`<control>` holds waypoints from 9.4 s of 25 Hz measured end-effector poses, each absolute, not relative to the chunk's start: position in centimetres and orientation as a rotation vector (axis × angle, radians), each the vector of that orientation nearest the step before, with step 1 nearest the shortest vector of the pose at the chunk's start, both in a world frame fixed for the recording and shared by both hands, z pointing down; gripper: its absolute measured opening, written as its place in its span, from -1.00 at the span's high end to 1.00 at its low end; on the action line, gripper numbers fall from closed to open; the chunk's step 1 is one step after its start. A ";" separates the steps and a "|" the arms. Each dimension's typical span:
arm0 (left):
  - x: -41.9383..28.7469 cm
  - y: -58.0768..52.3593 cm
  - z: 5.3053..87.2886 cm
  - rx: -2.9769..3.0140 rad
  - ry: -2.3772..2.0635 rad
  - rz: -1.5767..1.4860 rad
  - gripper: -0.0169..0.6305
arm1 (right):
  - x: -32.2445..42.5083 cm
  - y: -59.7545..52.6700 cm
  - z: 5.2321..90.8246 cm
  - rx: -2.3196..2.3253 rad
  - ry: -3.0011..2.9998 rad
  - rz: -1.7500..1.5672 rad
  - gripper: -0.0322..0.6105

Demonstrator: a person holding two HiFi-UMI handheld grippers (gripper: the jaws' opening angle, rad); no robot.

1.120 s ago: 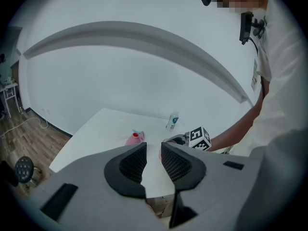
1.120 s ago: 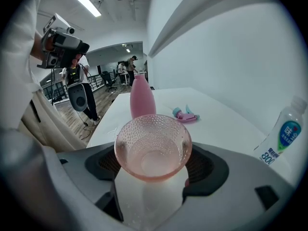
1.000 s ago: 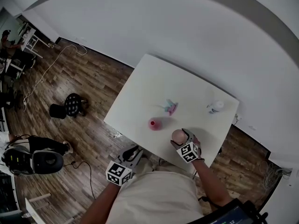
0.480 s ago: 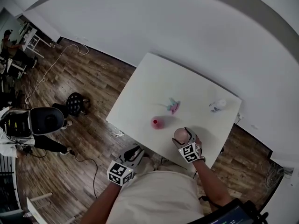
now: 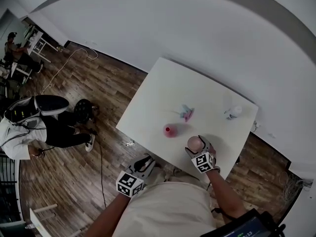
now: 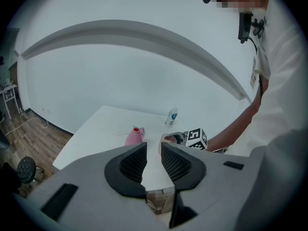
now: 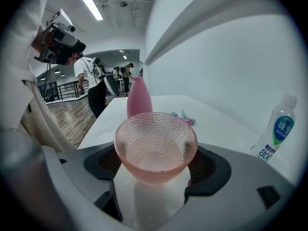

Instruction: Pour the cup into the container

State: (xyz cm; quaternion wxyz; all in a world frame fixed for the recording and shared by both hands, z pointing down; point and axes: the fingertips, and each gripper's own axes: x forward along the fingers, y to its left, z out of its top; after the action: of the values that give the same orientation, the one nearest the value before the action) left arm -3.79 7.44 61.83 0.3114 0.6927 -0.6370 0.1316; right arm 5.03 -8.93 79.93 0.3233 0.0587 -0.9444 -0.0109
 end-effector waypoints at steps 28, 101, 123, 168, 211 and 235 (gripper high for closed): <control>-2.5 7.5 62.9 1.805 -1.680 0.339 0.66 | 6.4 -9.5 80.6 0.212 -2.452 0.002 -0.28; -12.7 3.1 58.9 2.116 -1.498 0.277 0.91 | 2.7 -6.0 63.0 0.461 -2.305 0.196 -0.27; -15.8 2.1 59.6 2.130 -1.462 0.276 0.91 | -0.8 -5.0 63.1 0.384 -2.232 0.209 -0.28; -18.1 2.0 62.4 2.106 -1.431 0.286 0.91 | -3.4 -3.6 71.0 0.070 -1.804 0.217 -0.27; -19.9 2.9 64.0 2.024 -1.466 0.222 0.91 | -4.4 -3.8 72.9 -0.095 -1.513 0.274 -0.27; -20.7 3.4 64.6 2.014 -1.475 0.198 0.91 | -4.7 -3.4 71.4 -0.122 -1.432 0.295 -0.27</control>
State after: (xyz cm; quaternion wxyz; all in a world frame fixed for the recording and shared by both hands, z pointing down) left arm -20.70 3.45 64.60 0.3133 0.7638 -0.5592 0.0752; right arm -4.73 -3.39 71.44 0.7429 -0.0559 -0.6534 0.1344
